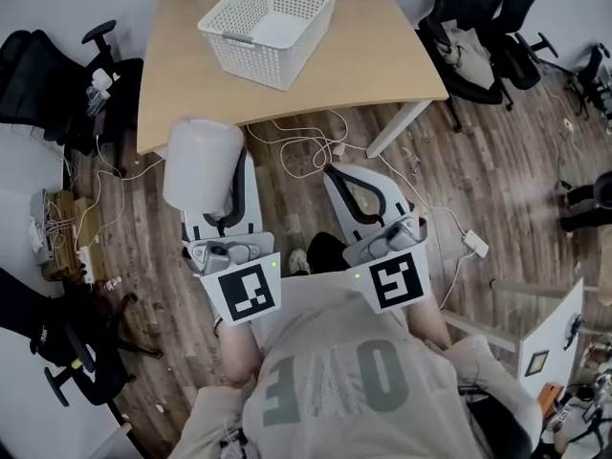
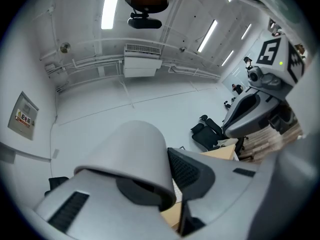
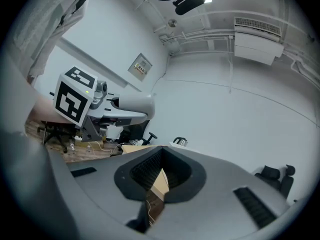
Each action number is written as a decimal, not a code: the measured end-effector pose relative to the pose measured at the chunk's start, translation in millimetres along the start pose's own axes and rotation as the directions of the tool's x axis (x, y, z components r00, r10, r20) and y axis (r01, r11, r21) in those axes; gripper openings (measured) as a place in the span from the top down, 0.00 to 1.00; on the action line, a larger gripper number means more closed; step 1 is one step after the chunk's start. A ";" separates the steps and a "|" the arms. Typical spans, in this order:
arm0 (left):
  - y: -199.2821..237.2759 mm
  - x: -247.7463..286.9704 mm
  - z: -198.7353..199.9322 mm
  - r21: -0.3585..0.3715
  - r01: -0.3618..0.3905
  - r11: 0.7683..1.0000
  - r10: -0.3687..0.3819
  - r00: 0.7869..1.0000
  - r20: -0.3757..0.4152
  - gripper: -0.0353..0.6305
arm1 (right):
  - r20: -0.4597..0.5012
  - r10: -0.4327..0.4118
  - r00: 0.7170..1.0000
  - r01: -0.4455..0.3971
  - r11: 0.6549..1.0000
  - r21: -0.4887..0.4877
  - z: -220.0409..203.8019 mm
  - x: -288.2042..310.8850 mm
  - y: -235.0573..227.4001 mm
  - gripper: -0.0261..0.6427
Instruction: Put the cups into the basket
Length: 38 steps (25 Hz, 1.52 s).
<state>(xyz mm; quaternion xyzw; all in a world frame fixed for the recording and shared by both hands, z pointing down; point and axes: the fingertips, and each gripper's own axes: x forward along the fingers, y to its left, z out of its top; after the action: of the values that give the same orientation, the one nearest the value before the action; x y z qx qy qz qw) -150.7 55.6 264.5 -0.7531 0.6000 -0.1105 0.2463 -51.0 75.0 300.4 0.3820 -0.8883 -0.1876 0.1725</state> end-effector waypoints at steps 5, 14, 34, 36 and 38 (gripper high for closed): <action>-1.6 32.1 -8.9 0.013 0.021 1.000 -0.021 1.000 -0.008 0.86 | -0.005 -0.033 0.999 0.033 0.999 0.041 -16.1 25.8 -30.7 0.96; 32.6 130.4 -35.5 0.039 -0.018 0.999 0.020 0.999 -0.027 0.86 | 0.040 -0.003 0.999 0.003 1.000 -0.004 -24.7 125.4 -98.6 0.96; 97.2 384.4 -65.9 0.089 -0.098 0.991 0.107 0.989 -0.103 0.86 | 0.067 0.113 0.991 -0.112 0.994 -0.010 -61.8 328.4 -280.2 0.96; 94.2 397.2 -67.7 0.087 -0.090 0.992 0.099 0.989 -0.111 0.86 | 0.074 0.123 0.990 -0.123 0.992 0.006 -68.3 337.5 -288.0 0.96; 91.9 408.2 -70.1 0.089 -0.081 0.993 0.091 0.989 -0.116 0.86 | 0.077 0.123 0.989 -0.125 0.992 0.017 -74.1 346.8 -293.4 0.96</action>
<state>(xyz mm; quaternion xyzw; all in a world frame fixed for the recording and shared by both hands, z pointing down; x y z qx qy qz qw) -156.7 -366.8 225.5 -0.7076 0.6405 -0.1698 0.2456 -62.5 -384.8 285.1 0.3206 -0.9183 -0.1812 0.1456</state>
